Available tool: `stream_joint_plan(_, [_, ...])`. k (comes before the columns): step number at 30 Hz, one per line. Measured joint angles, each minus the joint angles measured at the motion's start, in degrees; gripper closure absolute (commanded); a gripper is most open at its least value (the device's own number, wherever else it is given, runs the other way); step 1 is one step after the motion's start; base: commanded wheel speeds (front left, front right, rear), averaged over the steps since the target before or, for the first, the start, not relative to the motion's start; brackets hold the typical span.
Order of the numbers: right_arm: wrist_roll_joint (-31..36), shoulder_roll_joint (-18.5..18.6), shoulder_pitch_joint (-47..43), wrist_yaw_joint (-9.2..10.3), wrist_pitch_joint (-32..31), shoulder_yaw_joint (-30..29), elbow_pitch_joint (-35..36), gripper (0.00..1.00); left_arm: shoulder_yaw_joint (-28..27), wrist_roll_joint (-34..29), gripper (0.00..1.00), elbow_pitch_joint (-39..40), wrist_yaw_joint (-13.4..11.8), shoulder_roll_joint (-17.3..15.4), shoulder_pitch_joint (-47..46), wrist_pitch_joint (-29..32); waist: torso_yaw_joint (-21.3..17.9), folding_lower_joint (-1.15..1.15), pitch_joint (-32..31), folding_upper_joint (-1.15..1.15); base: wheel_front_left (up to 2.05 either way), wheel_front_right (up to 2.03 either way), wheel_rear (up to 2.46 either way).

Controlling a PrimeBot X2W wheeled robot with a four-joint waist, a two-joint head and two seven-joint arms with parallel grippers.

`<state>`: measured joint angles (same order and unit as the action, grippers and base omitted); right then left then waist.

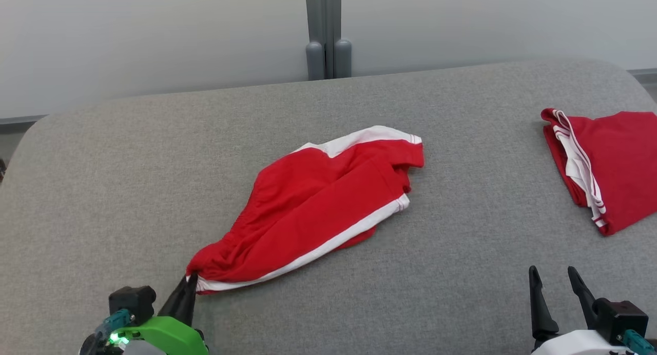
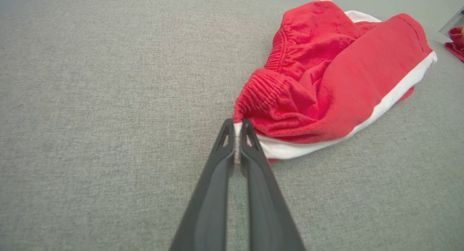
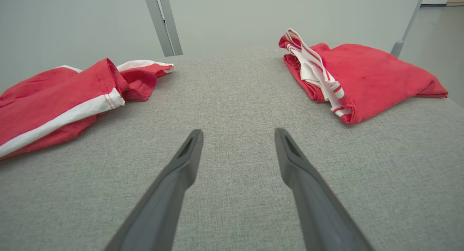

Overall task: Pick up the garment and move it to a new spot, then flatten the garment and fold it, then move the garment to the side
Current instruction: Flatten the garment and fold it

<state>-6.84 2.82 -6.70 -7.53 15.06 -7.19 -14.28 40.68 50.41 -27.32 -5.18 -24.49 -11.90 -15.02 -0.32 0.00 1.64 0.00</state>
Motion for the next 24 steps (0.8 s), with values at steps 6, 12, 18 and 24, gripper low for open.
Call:
stream_joint_plan(6, [0.3,0.0,-0.3,0.0,0.0,-0.2,0.1,0.0,-9.0,-4.7,0.0,0.8,-0.4,3.6,3.9,0.0,0.8,0.0,-1.2,0.0,0.0,0.0,0.0])
stream_joint_plan(12, [1.2,0.0,-1.2,-0.01,0.0,-1.2,0.9,0.0,-18.0,-11.6,0.0,5.6,-1.0,7.5,8.7,0.0,1.1,0.0,-2.0,0.0,0.0,0.0,0.0])
stream_joint_plan(18, [2.4,0.0,-1.8,0.0,0.0,-3.2,2.5,0.0,-27.3,-24.4,0.0,18.1,0.3,14.7,15.0,-0.1,2.4,0.0,-2.4,0.0,0.0,0.0,0.0])
stream_joint_plan(24, [3.3,0.0,-2.2,0.0,0.0,-4.2,3.7,0.0,-33.4,-34.0,0.0,24.5,3.8,20.1,20.0,-0.1,3.8,0.0,-3.3,0.0,0.0,0.0,0.0])
